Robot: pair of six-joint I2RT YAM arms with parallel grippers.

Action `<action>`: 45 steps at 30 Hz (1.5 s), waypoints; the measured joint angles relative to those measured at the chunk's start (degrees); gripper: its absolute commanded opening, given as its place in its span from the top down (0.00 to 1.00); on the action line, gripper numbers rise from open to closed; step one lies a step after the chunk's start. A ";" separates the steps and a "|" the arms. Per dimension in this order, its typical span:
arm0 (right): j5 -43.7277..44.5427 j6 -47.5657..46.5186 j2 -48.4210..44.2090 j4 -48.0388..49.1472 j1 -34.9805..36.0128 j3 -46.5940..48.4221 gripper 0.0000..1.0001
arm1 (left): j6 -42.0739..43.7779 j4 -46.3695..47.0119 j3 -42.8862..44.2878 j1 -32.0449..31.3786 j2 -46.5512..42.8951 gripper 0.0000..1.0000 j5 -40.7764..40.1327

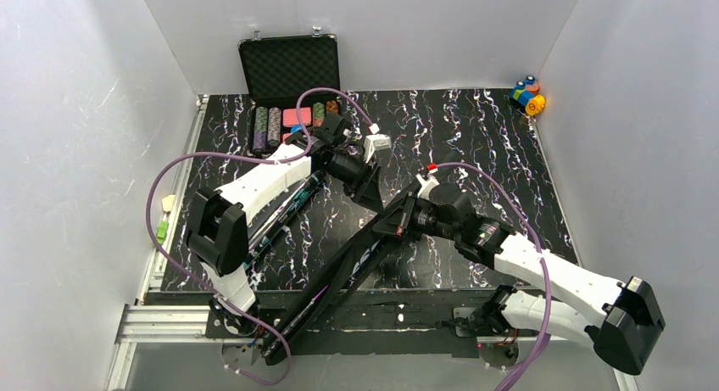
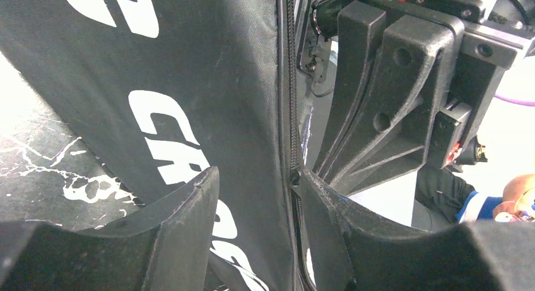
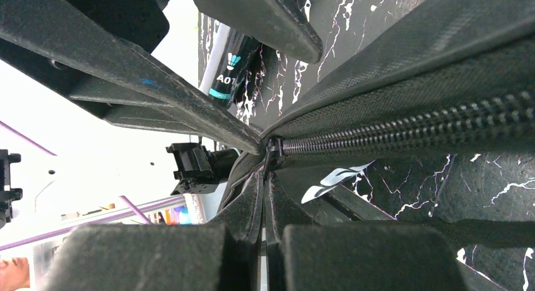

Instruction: Pack up the badminton gear

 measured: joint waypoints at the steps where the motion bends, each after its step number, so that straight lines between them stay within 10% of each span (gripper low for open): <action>1: 0.00 0.00 0.00 0.00 0.04 0.00 0.99 | -0.20 0.17 0.00 -0.13 0.24 0.50 0.22; 13: 0.04 -0.15 0.02 -0.02 0.42 0.02 0.99 | -0.70 0.66 0.09 -2.67 0.39 0.50 -0.42; 21: 0.59 -0.37 0.42 -0.50 0.44 0.72 0.99 | -0.17 0.02 1.38 -4.33 1.27 0.91 -2.29; 26: 1.31 -0.59 1.11 -2.12 0.59 1.42 0.99 | -0.48 -1.29 3.48 -5.09 3.23 1.00 -2.32; 45: 5.86 -4.85 2.29 -7.82 4.15 8.44 0.99 | -10.69 -1.31 18.56 -5.05 10.29 1.00 -11.43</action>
